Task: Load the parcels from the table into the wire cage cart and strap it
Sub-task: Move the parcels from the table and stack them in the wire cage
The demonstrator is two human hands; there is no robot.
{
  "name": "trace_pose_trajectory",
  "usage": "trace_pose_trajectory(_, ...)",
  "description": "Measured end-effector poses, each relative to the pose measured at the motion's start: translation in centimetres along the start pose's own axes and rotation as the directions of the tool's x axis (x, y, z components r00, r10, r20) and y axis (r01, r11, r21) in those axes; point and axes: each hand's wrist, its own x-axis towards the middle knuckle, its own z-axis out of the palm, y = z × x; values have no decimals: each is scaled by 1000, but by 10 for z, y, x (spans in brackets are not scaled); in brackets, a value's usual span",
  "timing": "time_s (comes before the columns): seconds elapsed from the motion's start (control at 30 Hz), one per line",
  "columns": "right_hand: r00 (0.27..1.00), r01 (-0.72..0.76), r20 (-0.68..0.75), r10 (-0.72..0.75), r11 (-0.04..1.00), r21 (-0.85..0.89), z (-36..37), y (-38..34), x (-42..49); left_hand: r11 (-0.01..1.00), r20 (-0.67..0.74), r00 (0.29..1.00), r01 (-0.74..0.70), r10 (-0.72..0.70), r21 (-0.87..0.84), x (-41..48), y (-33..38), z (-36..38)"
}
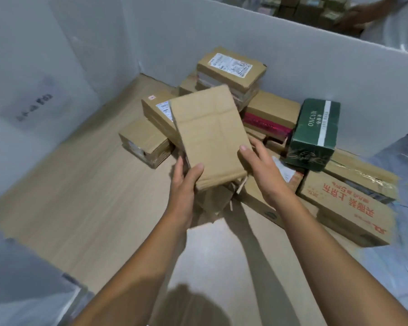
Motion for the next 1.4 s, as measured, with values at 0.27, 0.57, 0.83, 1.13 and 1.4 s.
trace_pose_trajectory(0.27,853,-132,518,59,985,106,72,36,-104,999,-209,978,-27,18,-41,-175,-33,-99)
trace_pose_trajectory(0.57,451,11,883,129,989,-150,253,57,-278,931,-756,650,-225,-75,-287,-396,-94,-220)
trace_pose_trajectory(0.83,15,317,945,327,895,-315,354,112,-468,770,-911,303,-496,-280,-401,-584,-183,-258)
trace_pose_trajectory(1.13,-328,597,754,569,743,-301,405,192,-617,513,-783,106,-701,-612,-496,-696,-273,-253)
trace_pose_trajectory(1.4,-365,777,474,801,543,-320,475,292,-654,364,-625,39,-783,-780,-504,-688,-355,-298)
